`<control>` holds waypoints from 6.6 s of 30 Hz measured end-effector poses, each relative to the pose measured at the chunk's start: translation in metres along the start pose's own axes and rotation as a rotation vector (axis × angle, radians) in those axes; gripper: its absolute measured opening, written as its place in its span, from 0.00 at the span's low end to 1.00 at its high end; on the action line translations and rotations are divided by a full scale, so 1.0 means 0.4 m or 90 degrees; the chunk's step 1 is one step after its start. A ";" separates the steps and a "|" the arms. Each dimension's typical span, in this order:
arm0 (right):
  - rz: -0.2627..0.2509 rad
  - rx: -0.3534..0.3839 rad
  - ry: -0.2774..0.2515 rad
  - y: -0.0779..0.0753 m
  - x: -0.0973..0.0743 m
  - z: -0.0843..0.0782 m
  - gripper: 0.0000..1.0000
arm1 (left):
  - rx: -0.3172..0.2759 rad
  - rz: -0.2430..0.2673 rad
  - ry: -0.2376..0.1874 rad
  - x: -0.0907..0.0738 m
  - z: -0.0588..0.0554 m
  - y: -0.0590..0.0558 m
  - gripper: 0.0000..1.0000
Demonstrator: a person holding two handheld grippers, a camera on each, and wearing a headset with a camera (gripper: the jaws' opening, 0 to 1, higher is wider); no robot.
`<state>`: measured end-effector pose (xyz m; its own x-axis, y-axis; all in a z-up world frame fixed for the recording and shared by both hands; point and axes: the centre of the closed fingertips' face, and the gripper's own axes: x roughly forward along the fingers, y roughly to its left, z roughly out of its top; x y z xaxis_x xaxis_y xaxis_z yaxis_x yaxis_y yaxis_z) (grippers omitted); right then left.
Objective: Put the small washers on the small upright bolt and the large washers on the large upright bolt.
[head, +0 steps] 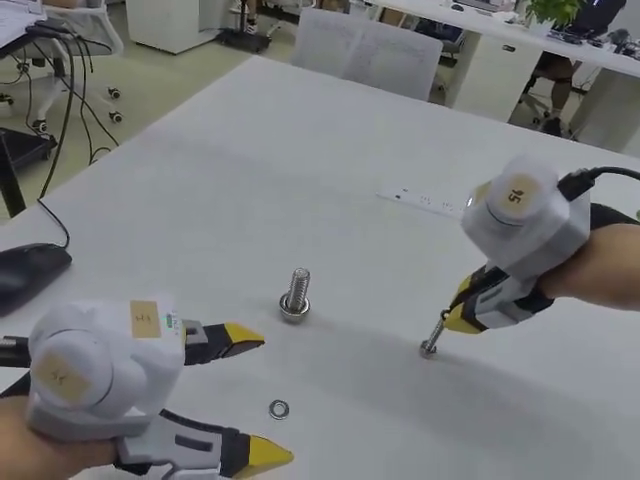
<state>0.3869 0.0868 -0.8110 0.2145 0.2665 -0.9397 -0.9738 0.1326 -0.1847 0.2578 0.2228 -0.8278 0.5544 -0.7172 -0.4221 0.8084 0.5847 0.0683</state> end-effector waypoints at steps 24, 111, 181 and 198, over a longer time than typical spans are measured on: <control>0.028 0.020 0.007 -0.004 0.065 -0.015 0.14 | -0.008 -0.002 0.008 0.007 -0.014 0.006 0.64; 0.038 0.026 0.009 0.123 0.065 -0.065 0.26 | 0.000 0.002 0.000 -0.001 0.001 0.005 0.63; 0.166 -0.224 -0.020 0.375 0.177 0.255 0.24 | -0.010 0.027 0.000 -0.038 -0.007 0.000 0.63; 0.175 -0.232 -0.014 0.384 0.182 0.259 0.18 | -0.010 0.023 -0.005 -0.039 -0.006 -0.005 0.62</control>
<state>0.2607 0.2253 -0.8778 -0.0586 0.2661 -0.9622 -0.9570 -0.2893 -0.0218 0.2472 0.2336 -0.8235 0.5845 -0.6986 -0.4127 0.7847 0.6161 0.0685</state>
